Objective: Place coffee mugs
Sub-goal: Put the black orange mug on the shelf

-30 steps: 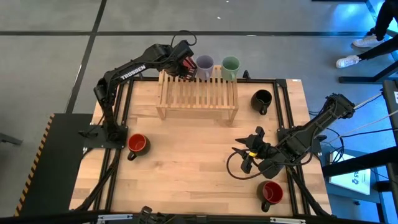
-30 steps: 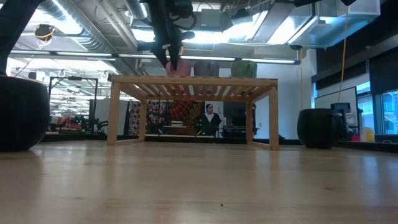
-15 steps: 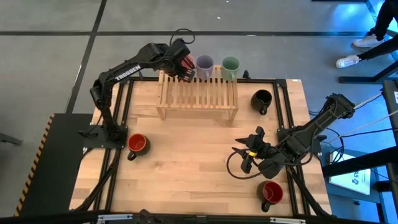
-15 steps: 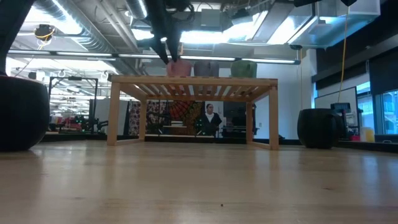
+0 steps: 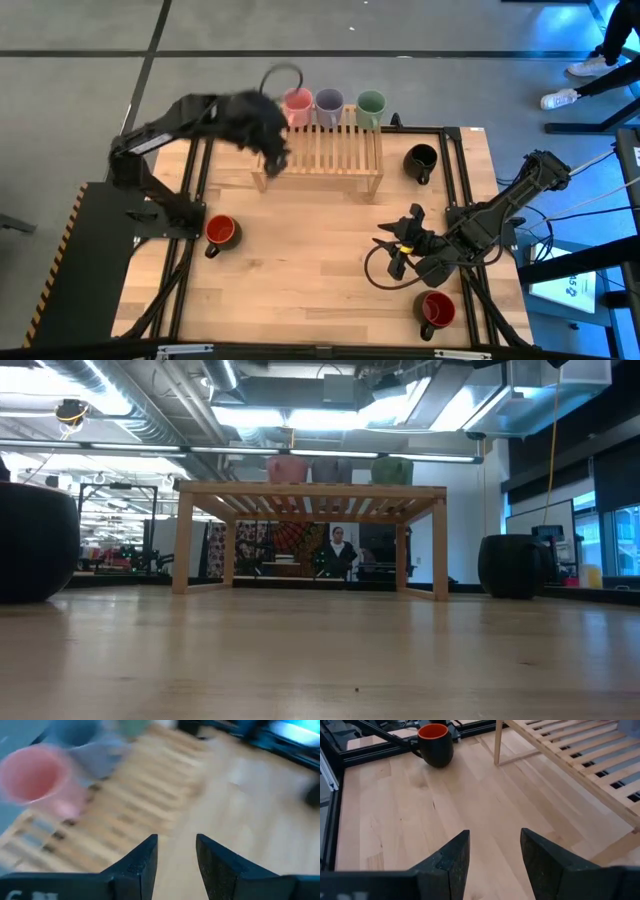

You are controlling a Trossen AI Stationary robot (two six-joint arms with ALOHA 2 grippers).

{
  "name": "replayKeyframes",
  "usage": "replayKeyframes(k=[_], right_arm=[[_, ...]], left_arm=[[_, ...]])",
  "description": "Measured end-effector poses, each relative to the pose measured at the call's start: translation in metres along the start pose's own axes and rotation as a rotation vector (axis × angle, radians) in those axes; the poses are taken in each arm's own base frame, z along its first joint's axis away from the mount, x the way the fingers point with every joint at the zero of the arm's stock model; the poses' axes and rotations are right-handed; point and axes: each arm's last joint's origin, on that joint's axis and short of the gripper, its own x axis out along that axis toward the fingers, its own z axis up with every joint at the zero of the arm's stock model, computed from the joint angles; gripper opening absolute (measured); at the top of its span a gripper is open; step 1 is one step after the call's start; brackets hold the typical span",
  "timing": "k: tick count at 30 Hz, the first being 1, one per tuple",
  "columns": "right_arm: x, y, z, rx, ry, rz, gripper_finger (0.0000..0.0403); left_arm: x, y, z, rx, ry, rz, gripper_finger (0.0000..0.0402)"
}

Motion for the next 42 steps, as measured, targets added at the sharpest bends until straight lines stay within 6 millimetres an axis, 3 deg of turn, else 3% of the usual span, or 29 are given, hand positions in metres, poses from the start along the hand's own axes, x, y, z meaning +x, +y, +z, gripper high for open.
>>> replayKeyframes(k=[4, 7, 11, 14, 18, 24, 31, 35, 42], right_arm=[[0.0, 0.001, 0.002, 0.004, -0.022, -0.002, 0.0161], [0.0, 0.003, 0.004, 0.005, -0.043, 0.009, 0.0161], [0.0, 0.007, 0.008, 0.031, -0.057, 0.06, 0.0161], [-0.001, 0.012, 0.013, 0.051, -0.1, 0.096, 0.0161], [0.002, 0.014, 0.027, 0.106, -0.179, 0.13, 0.0161], [0.015, 0.008, 0.053, 0.197, -0.274, 0.182, 0.0161], [0.028, 0.008, 0.065, 0.25, -0.327, 0.227, 0.0161], [0.036, 0.011, 0.059, 0.245, -0.292, 0.211, 0.0161], [0.048, 0.016, 0.048, 0.247, -0.226, 0.199, 0.0161]], left_arm=[[-0.017, -0.044, -0.021, 0.15, -0.039, -0.08, 0.0128], [-0.019, -0.068, -0.041, 0.19, -0.084, -0.09, 0.0128], [-0.008, -0.088, -0.078, 0.213, -0.091, -0.138, 0.0128], [0.002, -0.092, -0.108, 0.21, -0.069, -0.157, 0.0128], [0.007, -0.084, -0.147, 0.145, -0.051, -0.103, 0.0128], [-0.005, -0.065, -0.189, 0.032, 0.038, -0.192, 0.0128], [-0.018, -0.041, -0.215, 0.007, 0.244, -0.086, 0.0128], [-0.019, -0.032, -0.224, 0.042, 0.358, -0.002, 0.0128], [0.001, -0.018, -0.232, 0.051, 0.51, 0.091, 0.0128]])
